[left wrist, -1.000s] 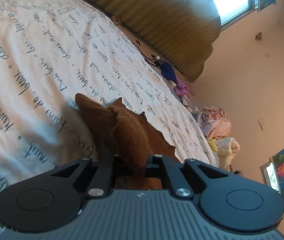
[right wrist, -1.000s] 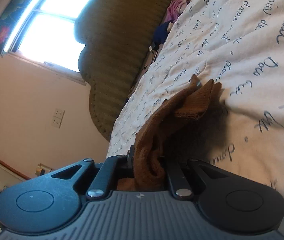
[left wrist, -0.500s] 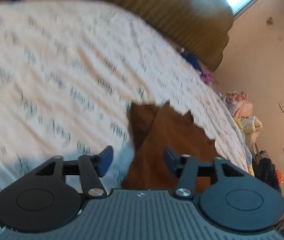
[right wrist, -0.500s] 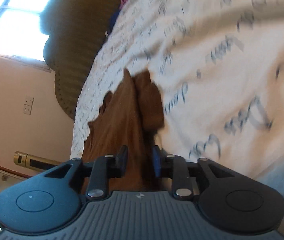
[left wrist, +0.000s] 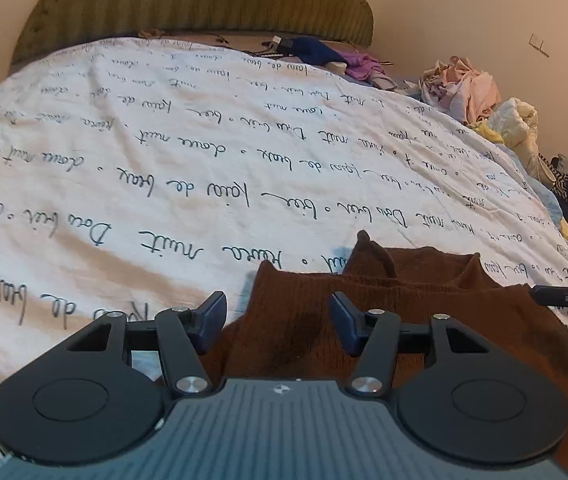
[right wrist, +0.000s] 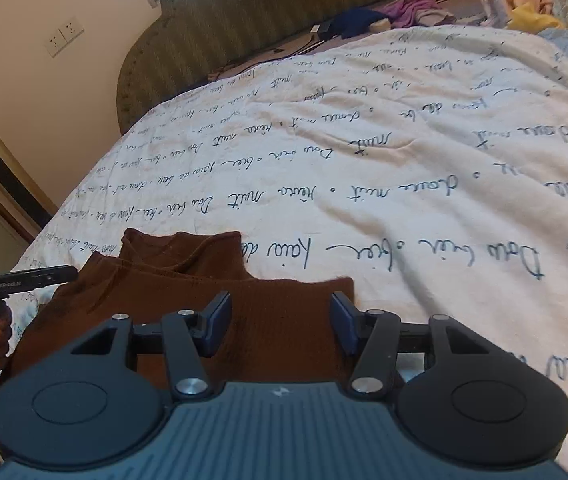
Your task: Fold small clothes
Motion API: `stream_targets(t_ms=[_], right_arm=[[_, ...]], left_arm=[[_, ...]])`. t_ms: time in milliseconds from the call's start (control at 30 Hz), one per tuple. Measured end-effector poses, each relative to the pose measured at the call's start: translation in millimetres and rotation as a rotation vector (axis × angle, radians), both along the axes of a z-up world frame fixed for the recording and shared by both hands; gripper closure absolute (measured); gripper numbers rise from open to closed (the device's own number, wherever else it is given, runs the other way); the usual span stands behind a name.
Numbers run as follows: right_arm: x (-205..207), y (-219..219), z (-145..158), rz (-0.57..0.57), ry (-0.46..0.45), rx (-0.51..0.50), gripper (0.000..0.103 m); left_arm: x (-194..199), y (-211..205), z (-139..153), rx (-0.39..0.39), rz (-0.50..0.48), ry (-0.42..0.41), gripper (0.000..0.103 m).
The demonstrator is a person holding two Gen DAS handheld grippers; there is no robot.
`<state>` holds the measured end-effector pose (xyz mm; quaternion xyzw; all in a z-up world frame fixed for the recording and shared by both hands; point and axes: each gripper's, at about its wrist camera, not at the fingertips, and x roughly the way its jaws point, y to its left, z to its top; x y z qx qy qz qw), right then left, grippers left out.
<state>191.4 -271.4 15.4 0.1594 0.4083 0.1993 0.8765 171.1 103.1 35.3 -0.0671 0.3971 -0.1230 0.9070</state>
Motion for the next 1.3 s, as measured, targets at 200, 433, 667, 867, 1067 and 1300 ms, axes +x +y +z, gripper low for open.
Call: stream_targets(t_ms=[200, 433, 667, 867, 1067, 1300], right_arm=[[9, 4, -5, 0.041, -0.044, 0.019, 0.1], [-14, -22, 32, -0.045, -0.202, 0.162, 0.1], [16, -14, -28, -0.083, -0.058, 0.046, 0.1], [8, -10, -34, -0.108, -0.073, 0.034, 0.099], [-38, -17, 35, -0.257, -0.172, 0.061, 0.088], [-31, 62, 4, -0.158, -0.174, -0.108, 0.032]], left_arm=[[25, -8, -6, 0.035, 0.028, 0.009, 0.101], [7, -1, 22, 0.077, 0.09, -0.163, 0.101], [33, -2, -21, 0.163, 0.165, -0.06, 0.099], [19, -9, -7, 0.229, 0.17, -0.114, 0.078], [-47, -29, 45, 0.201, 0.194, -0.344, 0.027], [-14, -93, -28, 0.383, 0.111, -0.151, 0.014]])
